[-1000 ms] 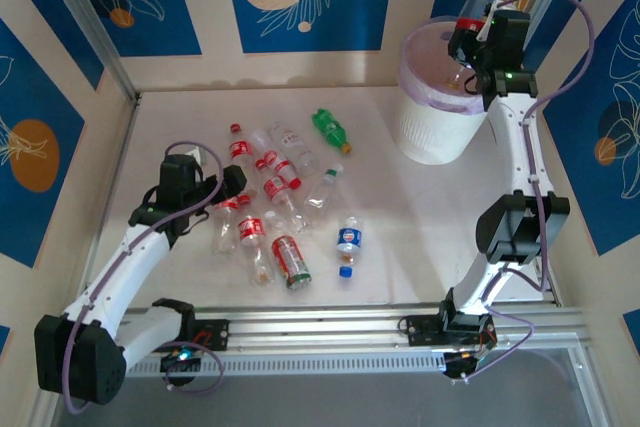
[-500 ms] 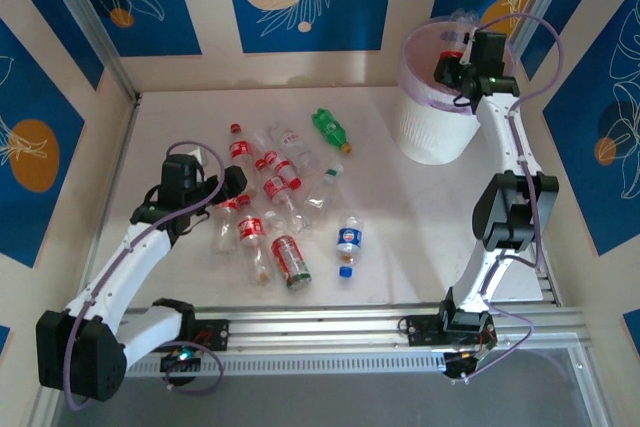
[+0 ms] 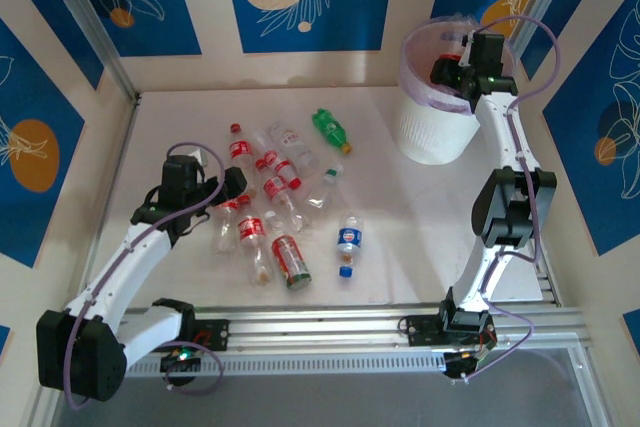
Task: Put the plastic bottles in the bin
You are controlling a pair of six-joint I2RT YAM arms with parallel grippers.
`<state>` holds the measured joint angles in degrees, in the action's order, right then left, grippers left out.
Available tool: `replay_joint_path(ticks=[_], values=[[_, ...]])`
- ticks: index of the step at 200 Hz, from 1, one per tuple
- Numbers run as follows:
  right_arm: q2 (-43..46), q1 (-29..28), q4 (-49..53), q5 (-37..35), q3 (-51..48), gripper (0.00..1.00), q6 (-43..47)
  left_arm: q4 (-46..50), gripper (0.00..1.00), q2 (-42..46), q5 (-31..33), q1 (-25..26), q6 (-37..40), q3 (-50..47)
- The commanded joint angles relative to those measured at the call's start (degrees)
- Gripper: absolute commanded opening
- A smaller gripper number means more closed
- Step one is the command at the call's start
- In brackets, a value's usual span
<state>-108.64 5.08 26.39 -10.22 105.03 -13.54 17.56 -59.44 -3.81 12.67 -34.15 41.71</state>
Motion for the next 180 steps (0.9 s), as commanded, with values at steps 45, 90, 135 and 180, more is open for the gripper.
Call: replay_joint_path(ticks=[45, 90, 135, 180], values=[[-3.19, 0.74, 3.80, 1.34, 1.73, 0.79, 0.97, 0.28, 1.00, -0.55, 1.29, 0.44, 0.93, -0.84], [-3.51, 0.74, 5.88, 1.43, 4.24, 0.86, 1.66, 0.36, 1.00, -0.72, 1.22, 0.47, 1.12, -0.90], [-2.58, 0.54, 9.57, 2.64, 8.45, 0.87, 3.06, 0.90, 1.00, -0.75, 1.58, 0.44, 1.78, -0.65], [0.83, 0.37, 14.56, 3.71, 14.35, 0.93, 4.29, 8.73, 1.00, -2.96, 4.49, 0.47, 7.79, 3.28]])
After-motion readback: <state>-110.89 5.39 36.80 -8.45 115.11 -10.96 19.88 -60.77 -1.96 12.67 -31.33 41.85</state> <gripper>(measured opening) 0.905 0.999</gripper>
